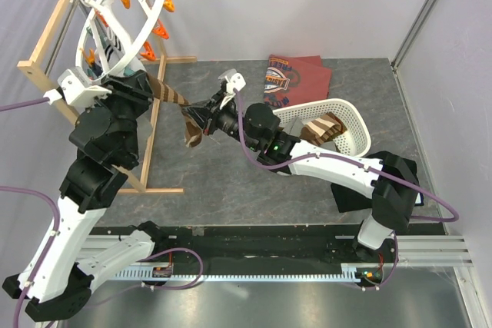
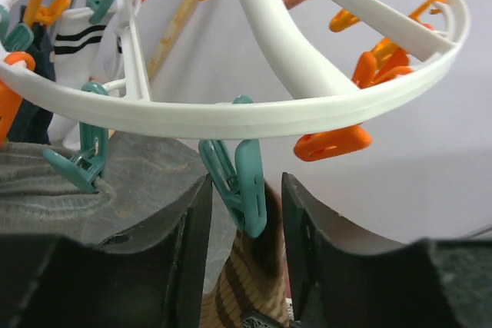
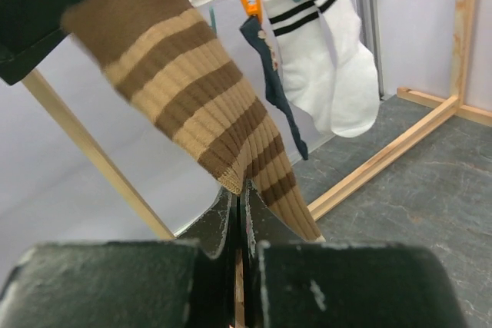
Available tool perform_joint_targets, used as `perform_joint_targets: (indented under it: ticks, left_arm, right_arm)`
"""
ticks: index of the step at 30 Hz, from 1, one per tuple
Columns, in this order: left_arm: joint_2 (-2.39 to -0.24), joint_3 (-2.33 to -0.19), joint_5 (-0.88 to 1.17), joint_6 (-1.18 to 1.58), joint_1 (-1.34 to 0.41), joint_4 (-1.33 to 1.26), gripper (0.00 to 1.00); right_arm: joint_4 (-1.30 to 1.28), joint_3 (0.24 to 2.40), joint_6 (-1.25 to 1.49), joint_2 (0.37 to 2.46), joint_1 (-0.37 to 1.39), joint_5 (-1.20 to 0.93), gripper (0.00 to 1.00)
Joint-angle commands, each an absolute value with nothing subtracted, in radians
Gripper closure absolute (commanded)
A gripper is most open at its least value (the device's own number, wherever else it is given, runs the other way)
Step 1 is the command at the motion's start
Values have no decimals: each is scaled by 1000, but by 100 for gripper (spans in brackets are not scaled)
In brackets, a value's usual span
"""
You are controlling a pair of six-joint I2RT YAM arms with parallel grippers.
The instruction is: Remove the socks clipped to the hanger
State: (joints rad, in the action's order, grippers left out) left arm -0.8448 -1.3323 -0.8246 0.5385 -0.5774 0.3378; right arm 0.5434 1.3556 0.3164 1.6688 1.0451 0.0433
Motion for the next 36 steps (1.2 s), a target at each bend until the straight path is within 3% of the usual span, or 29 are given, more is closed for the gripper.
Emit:
perform_joint_targets:
  ticks: [1,12,16,25,36]
  left_arm:
    - [-825,-1390,-781,526,-574,336,44]
    - [-874,-1515,-845,688,-574,575,40]
    - [-896,-1578,-900,799,-574,672,35]
    - [-911,-1603,-968,992,-574,840,37]
    - [-928,-1533,-1008,930,-574,661,38]
  right_arm:
    - [551,1380,348,1634,1039,2,100]
    - [560,1394,371,1631,1039,-37,100]
    - [551,1408,373,1632,1037,-32,100]
    - [551,1401,370,1620,1035,-23,100]
    - [557,1402,371,1611,1026,-49,100]
